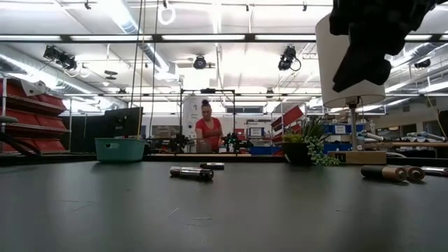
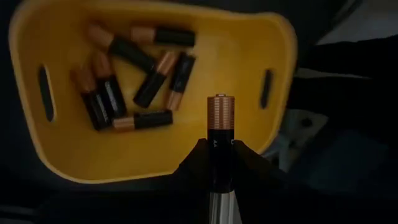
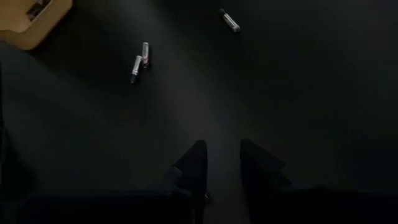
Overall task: Sort batteries
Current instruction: Put the black battery into the yellow bin, then put the silver battery into the blue bin
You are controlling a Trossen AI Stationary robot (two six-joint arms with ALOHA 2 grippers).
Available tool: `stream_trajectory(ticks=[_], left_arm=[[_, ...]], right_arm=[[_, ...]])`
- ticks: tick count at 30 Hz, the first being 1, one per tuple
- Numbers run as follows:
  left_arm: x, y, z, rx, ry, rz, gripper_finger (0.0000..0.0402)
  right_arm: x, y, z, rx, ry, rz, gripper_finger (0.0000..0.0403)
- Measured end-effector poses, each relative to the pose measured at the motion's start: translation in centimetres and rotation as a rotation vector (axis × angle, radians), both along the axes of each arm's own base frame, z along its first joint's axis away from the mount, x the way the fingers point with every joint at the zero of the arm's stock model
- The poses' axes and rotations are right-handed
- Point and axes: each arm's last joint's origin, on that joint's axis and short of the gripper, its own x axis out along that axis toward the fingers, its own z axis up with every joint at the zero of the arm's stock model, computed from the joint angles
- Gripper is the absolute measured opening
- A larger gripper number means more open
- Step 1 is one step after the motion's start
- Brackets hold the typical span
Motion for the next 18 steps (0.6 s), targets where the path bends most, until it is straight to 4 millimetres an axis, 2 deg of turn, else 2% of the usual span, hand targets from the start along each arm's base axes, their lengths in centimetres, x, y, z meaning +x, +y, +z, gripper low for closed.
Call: stream_trajectory(ticks=[4, 10, 18], left_arm=[[-0.6, 0.1, -1.8, -0.01, 0.048, 0.088, 0.0058], [-0.8, 1.0, -3.1, 0.033, 0.084, 0.137, 0.0122], [-1.1, 1.7, -4.1, 0.065, 0.128, 0.205, 0.0133]], right_arm=[[0.1, 0.0, 0.0, 0.008, -0.005, 0.009, 0.0081], [0.2, 0.0, 0.2, 0.014, -0.024, 0.01, 0.0074], [0.4, 0.1, 0.4, 0.036, -0.054, -0.003, 0.0066]])
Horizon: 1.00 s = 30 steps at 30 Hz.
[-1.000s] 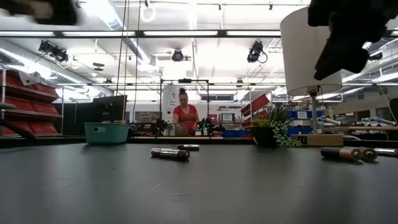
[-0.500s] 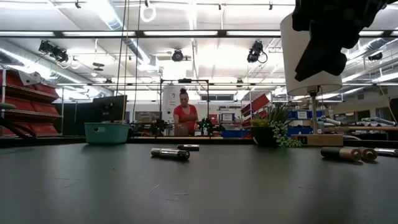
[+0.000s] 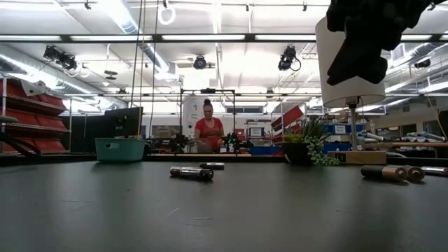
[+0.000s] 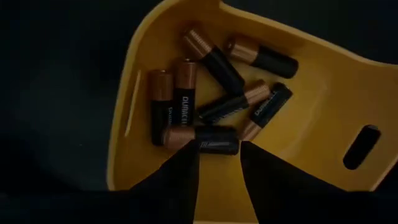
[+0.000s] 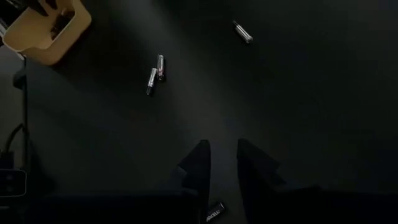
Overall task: Sort batteries
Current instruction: Put the silver battery into the blue bin
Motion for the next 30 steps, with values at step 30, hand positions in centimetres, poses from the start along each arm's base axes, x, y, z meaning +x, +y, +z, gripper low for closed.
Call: stream_trajectory(ticks=[30], left_arm=[[10.7, 7.5, 6.3, 0.339, -0.539, 0.012, 0.0135]], right_arm=[[0.6, 1.5, 1.0, 0.14, -0.131, 0.034, 0.005]])
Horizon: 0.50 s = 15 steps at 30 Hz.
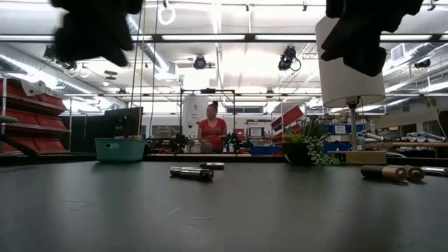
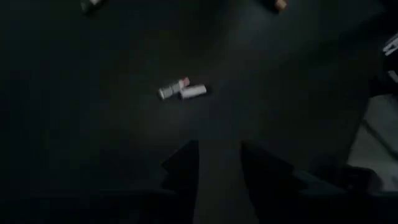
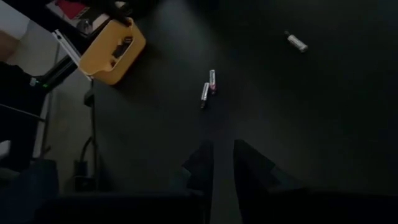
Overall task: Sort batteries
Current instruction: Put the silver battery into the blue bin
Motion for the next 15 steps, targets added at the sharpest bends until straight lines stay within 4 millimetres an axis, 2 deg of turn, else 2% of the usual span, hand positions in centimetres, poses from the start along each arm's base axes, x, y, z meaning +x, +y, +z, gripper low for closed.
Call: stream_trajectory(ticks=[7, 12, 15], left_arm=[[1.7, 4.6, 0.0, 0.162, 0.02, -0.06, 0.0135], [2.7, 8.3, -0.1, 0.233, 0.038, -0.049, 0.0135], [3.7, 10.1, -0.7, 0.248, 0.038, -0.117, 0.0135]], right_arm=[[-0.4, 1.1, 0.0, 0.015, -0.013, -0.02, 0.0048], [-0.5, 1.7, 0.2, 0.012, -0.041, -0.024, 0.0047], [-0.5, 1.7, 0.3, 0.023, -0.048, -0.066, 0.0046]])
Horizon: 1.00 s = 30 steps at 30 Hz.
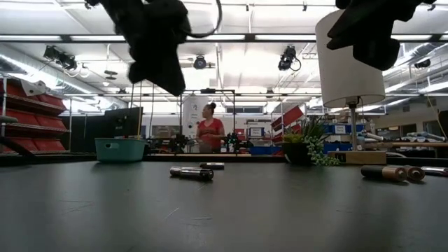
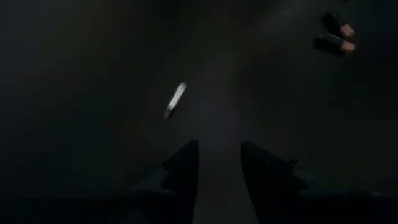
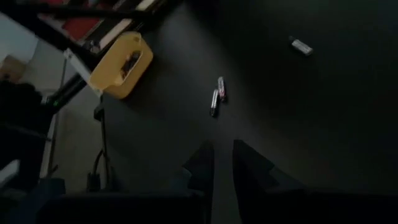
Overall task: Sort batteries
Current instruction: Put the silver battery into the blue bin
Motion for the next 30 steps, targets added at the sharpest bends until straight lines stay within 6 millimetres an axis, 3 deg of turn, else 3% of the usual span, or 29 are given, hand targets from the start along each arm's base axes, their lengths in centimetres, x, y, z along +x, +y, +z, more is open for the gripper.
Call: stream_trajectory(ticks=[6, 14, 23, 30], left_arm=[[2.3, 2.1, -2.5, 0.064, 0.032, -0.2, 0.0135], [3.6, 3.4, -5.6, 0.179, 0.138, -0.362, 0.0135], [5.0, 5.3, -8.5, 0.153, 0.139, -0.395, 0.0135], [5.5, 6.5, -9.6, 0.172, 0.137, -0.417, 0.0135]], right_arm=[[0.0, 0.0, 0.0, 0.04, -0.009, -0.042, 0.0046], [-0.3, 0.7, 0.1, 0.115, -0.006, -0.063, 0.0046], [-0.4, 1.0, 0.1, 0.155, -0.014, -0.106, 0.0045], [-0.4, 0.9, 0.1, 0.191, -0.012, -0.134, 0.0045]])
